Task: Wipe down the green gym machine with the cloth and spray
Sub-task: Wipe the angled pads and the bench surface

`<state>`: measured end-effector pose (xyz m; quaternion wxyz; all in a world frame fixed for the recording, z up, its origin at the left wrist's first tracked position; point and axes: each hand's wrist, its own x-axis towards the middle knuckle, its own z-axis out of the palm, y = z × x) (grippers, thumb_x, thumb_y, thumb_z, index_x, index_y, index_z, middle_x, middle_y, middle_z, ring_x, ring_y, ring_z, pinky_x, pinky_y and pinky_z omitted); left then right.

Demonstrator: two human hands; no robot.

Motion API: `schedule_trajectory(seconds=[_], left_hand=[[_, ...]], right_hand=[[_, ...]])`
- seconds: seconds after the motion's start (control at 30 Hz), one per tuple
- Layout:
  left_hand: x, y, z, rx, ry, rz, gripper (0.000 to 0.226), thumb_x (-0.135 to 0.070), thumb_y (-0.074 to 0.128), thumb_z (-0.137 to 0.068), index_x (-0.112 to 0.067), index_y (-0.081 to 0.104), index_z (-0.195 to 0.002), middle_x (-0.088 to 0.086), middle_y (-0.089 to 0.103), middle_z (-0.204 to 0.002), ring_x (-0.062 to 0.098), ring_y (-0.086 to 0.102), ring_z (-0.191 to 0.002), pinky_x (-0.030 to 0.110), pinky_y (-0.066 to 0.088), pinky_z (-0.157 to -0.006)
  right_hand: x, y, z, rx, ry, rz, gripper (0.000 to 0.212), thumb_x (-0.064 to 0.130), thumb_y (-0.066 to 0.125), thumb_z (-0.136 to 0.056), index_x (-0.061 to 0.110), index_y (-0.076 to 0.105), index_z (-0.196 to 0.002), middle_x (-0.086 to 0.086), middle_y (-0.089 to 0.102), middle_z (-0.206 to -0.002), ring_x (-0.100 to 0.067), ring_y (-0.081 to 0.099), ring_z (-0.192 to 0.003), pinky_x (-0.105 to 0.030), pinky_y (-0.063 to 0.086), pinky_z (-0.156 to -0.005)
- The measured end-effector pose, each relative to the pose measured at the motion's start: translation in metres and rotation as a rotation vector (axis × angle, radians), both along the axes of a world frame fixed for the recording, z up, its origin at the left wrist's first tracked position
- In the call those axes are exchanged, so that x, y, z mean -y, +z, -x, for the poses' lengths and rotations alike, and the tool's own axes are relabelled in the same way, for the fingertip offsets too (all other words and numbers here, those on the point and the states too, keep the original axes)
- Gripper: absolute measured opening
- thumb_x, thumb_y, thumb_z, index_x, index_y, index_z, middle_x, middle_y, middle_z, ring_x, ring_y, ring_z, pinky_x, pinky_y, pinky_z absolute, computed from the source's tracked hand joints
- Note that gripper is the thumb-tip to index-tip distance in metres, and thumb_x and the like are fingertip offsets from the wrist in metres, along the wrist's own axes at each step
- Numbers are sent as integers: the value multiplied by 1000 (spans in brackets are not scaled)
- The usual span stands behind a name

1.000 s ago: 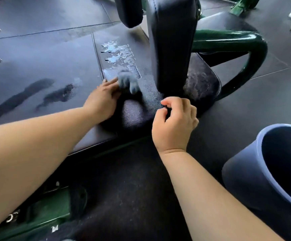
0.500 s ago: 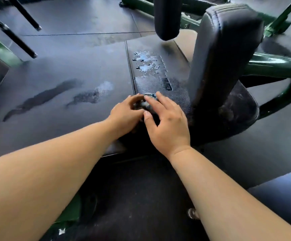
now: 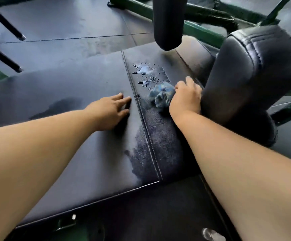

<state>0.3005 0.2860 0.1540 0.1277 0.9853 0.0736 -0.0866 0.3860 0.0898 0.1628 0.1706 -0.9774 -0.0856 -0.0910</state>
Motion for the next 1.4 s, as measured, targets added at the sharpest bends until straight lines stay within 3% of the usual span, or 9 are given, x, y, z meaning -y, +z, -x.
schedule_trajectory(seconds=[0.1,0.27,0.47,0.6,0.67,0.87,1.07,1.27,1.4], left_hand=[[-7,-6,-3,92,-54,-79,48,-46,33,-101,-43,26,-148,-15,21,-158,16,34,-140,31,36,-105],[-24,13,-13,-91,-149,-60,52,-29,31,-102,-45,16,-150,-20,10,-158,12,35,-139,26,35,-103],[-39,26,-42,53,-137,-46,39,-36,43,-98,-34,50,-136,-4,49,-143,24,49,-127,36,44,-99],[-42,11,-79,-56,-11,-25,62,-52,48,-94,-29,32,-149,4,32,-154,32,37,-135,40,34,-106],[-45,4,-85,-55,-18,-65,64,-55,48,-93,-31,30,-150,1,29,-156,31,37,-135,40,36,-104],[-46,15,-94,-104,-15,-63,67,-56,54,-90,-32,34,-148,-2,25,-158,29,39,-135,38,40,-99],[-49,15,-91,-52,-13,-75,68,-64,55,-85,-36,39,-144,-5,31,-155,25,42,-133,35,42,-97],[-49,14,-89,-59,-13,-45,68,-62,56,-86,-37,36,-145,-5,27,-156,25,41,-134,35,41,-99],[-48,15,-89,-57,21,2,67,-61,58,-84,-38,39,-144,-8,28,-156,23,40,-135,33,41,-98]], right_hand=[[-31,-5,16,-27,-61,-9,35,22,38,-97,32,61,-123,-1,14,-162,-40,14,-143,-40,14,-116],[-51,-21,55,-67,128,92,32,38,52,-92,29,64,-121,-2,22,-160,-45,9,-145,-52,12,-117],[-27,10,1,-229,-442,-1,45,10,37,-100,28,41,-141,-7,-13,-162,-41,-5,-146,-44,4,-118],[-59,-12,47,-44,-122,80,53,8,40,-90,24,48,-141,-13,11,-162,-49,14,-143,-47,14,-118],[-45,-14,51,-136,36,141,57,11,38,-95,30,32,-149,-7,-4,-163,-42,2,-147,-43,11,-119],[-27,3,-8,-231,-511,33,59,12,41,-97,26,23,-151,-11,-20,-160,-42,-10,-145,-49,11,-119],[-56,-12,8,-127,101,210,50,30,34,-102,29,27,-151,-3,-2,-164,-36,-5,-148,-41,-1,-120],[-26,9,-52,-179,-449,148,56,20,40,-96,23,26,-151,-12,-5,-162,-44,-5,-145,-47,3,-120],[-73,-14,-10,-159,57,195,54,27,29,-96,24,29,-150,-7,1,-163,-38,-5,-147,-45,-1,-121]])
